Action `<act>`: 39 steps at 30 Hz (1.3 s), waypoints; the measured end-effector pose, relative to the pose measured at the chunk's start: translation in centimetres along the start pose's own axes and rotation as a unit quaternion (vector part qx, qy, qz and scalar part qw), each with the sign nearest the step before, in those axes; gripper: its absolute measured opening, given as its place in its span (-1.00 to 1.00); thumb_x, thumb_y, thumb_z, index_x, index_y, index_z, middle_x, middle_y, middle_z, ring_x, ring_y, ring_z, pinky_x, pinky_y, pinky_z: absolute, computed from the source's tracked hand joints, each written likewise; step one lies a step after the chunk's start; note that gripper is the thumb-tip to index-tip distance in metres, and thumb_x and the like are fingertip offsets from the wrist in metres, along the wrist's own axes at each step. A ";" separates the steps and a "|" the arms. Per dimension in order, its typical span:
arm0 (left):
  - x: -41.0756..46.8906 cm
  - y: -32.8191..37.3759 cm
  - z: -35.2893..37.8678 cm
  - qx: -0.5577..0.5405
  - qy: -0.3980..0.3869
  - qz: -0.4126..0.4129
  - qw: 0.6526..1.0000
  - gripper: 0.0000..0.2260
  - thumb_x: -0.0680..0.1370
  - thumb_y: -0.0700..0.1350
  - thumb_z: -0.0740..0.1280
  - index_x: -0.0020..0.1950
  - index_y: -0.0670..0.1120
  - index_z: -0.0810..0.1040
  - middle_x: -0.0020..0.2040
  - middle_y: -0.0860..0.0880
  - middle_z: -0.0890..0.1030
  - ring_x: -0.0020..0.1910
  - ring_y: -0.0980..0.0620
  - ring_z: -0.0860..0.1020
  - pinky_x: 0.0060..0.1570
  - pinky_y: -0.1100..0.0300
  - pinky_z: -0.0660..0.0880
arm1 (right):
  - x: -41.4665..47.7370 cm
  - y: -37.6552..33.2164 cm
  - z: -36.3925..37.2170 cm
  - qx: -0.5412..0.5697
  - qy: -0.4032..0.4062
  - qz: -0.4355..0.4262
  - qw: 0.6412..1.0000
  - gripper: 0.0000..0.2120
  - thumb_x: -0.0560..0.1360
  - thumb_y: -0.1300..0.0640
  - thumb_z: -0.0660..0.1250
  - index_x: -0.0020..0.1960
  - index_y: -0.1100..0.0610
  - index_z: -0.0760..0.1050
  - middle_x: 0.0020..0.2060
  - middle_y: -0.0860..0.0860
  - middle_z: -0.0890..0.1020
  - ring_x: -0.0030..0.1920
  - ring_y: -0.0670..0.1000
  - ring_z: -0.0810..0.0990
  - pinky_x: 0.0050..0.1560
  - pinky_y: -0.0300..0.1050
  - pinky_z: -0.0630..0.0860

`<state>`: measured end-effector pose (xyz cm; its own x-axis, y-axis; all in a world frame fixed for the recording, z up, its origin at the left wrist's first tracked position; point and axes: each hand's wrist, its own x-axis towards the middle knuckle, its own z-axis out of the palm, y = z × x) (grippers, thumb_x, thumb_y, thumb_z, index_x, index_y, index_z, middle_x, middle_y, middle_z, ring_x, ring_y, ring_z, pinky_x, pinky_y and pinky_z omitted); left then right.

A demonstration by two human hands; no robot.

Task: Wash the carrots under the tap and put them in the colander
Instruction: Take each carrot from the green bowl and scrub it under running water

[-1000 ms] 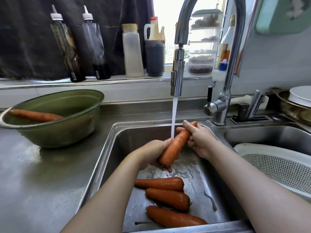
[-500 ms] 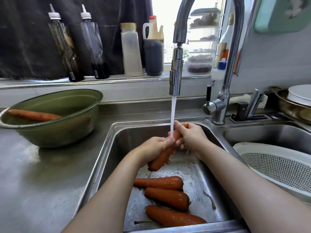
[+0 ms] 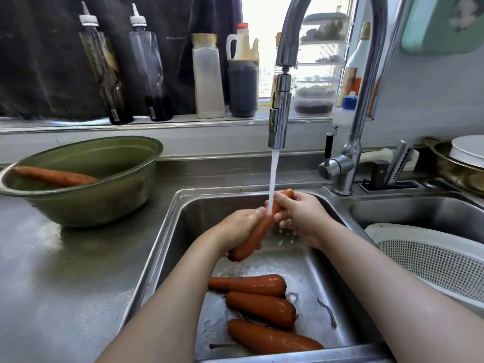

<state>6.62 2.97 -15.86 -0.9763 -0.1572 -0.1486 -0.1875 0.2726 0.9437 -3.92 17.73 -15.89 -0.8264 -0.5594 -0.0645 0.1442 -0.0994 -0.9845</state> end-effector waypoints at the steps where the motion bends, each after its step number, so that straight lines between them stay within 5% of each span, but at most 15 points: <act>1: 0.1 -0.3 -0.3 0.005 -0.023 -0.002 1.000 -0.73 0.72 0.08 0.20 0.27 -0.03 0.59 -0.05 -0.09 0.67 -0.16 0.00 0.66 -0.19 0.14 0.60 | 0.1 0.0 0.0 0.002 0.017 0.002 1.000 -0.79 0.64 0.12 0.37 0.14 0.27 0.57 -0.12 0.20 0.70 -0.44 -0.08 0.59 -0.46 -0.26 0.52; 4: 0.3 -0.9 -1.2 0.037 -0.053 -0.040 0.997 -0.72 0.60 0.06 0.43 0.27 0.04 0.53 0.08 -0.08 0.67 -0.07 0.01 0.70 -0.15 0.13 0.59 | 0.4 0.1 -0.2 0.017 0.077 0.000 0.997 -0.82 0.64 0.08 0.37 0.02 0.21 0.55 -0.11 0.14 0.71 -0.49 -0.11 0.54 -0.50 -0.26 0.49; 7: 0.2 -1.4 -1.8 0.063 -0.037 -0.045 0.996 -0.71 0.60 0.22 0.35 0.21 0.09 0.58 0.05 -0.03 0.69 -0.18 0.06 0.66 -0.25 0.18 0.51 | 0.5 0.0 -0.3 0.035 0.091 0.001 0.995 -0.84 0.66 0.10 0.34 0.00 0.19 0.51 -0.05 0.17 0.70 -0.51 -0.11 0.49 -0.51 -0.26 0.45; 10: 0.4 -1.7 -2.2 0.019 0.005 -0.058 0.998 -0.57 0.61 0.34 0.24 0.15 0.03 0.65 -0.07 -0.09 0.73 -0.33 0.02 0.59 -0.36 0.19 0.43 | -0.3 -0.2 0.0 0.064 0.019 0.019 0.998 -0.93 0.65 0.20 0.34 0.11 0.15 0.47 0.03 0.19 0.68 -0.48 -0.09 0.46 -0.51 -0.27 0.38; 14: 0.5 -2.3 -2.5 0.004 0.031 -0.107 0.994 -0.44 0.62 0.40 0.11 0.18 -0.03 0.60 -0.19 -0.18 0.69 -0.37 -0.05 0.59 -0.40 0.20 0.42 | -1.3 0.3 0.9 -0.010 -0.084 0.037 0.996 -0.66 0.55 0.23 0.46 0.29 0.13 0.48 0.17 0.27 0.67 -0.36 -0.05 0.56 -0.46 -0.25 0.43; 20: 0.1 -2.6 -2.4 -0.027 -0.007 -0.122 0.992 -0.47 0.58 0.39 0.25 0.22 -0.03 0.60 -0.06 -0.16 0.64 -0.17 -0.06 0.61 -0.38 0.20 0.45 | -1.4 0.5 2.7 -0.116 0.000 0.025 0.993 -0.68 0.65 -0.11 0.32 0.19 0.15 0.52 -0.30 0.21 0.67 -0.48 -0.01 0.52 -0.48 -0.19 0.44; 24: -0.2 -1.8 -2.3 -0.040 -0.060 -0.095 0.993 -0.50 0.53 0.28 0.38 0.29 -0.05 0.57 0.02 -0.13 0.64 -0.12 -0.03 0.68 -0.25 0.12 0.56 | -1.2 0.3 2.8 -0.139 0.080 0.054 0.986 -0.39 0.68 -0.32 0.04 0.12 0.20 0.55 -0.56 0.08 0.48 -0.59 0.00 0.45 -0.53 -0.19 0.39; 28: -0.7 -1.6 -3.1 -0.060 -0.109 -0.127 0.984 -0.37 0.48 0.26 0.36 0.38 -0.14 0.52 0.11 -0.19 0.65 0.02 -0.11 0.70 -0.13 0.00 0.65 | -1.4 0.3 2.8 -0.098 0.056 0.043 0.993 -0.42 0.72 -0.23 0.01 0.22 0.21 0.56 -0.26 0.06 0.70 -0.37 -0.05 0.65 -0.36 -0.21 0.51; 31: -1.3 -1.4 -3.4 -0.082 -0.154 -0.171 0.970 -0.39 0.60 0.25 0.21 0.38 -0.23 0.49 0.08 -0.16 0.67 0.02 -0.12 0.70 -0.07 0.00 0.65 | -1.6 0.7 2.9 -0.037 -0.030 0.021 0.999 -0.66 0.74 0.05 0.14 0.40 0.24 0.43 0.04 0.10 0.75 0.06 0.09 0.72 0.11 -0.01 0.63; 33: -1.6 -1.2 -3.2 -0.088 -0.147 -0.190 0.967 -0.44 0.67 0.27 0.11 0.32 -0.18 0.51 -0.02 -0.12 0.67 -0.09 -0.09 0.67 -0.12 0.05 0.60 | -1.8 0.7 3.2 0.039 -0.067 0.044 0.996 -0.64 0.68 0.27 0.24 0.46 0.23 0.34 0.18 0.18 0.66 0.17 0.16 0.65 0.27 0.12 0.57; 35: -1.6 -1.0 -3.2 -0.081 -0.115 -0.195 0.971 -0.47 0.68 0.31 0.06 0.25 -0.12 0.50 -0.12 -0.11 0.66 -0.22 -0.07 0.64 -0.24 0.12 0.52 | -2.2 0.5 3.5 0.118 -0.082 0.061 0.988 -0.62 0.66 0.35 0.25 0.45 0.23 0.31 0.20 0.22 0.61 0.17 0.17 0.65 0.19 0.08 0.60; 39: -1.5 -0.9 -3.4 -0.036 -0.086 -0.175 0.980 -0.39 0.61 0.42 0.09 0.21 -0.10 0.52 -0.20 -0.10 0.64 -0.38 -0.02 0.55 -0.42 0.23 0.40 | -2.4 0.1 4.2 0.110 -0.024 0.064 0.992 -0.67 0.71 0.04 0.22 0.30 0.29 0.42 0.08 0.19 0.68 0.07 0.14 0.70 0.03 0.07 0.67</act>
<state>8.67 -0.27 -15.51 -0.8581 -0.0646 -0.5094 -0.5127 0.1626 0.8430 0.38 15.61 -15.19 -0.7670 -0.6175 -0.1741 0.3664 -0.1988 -0.9090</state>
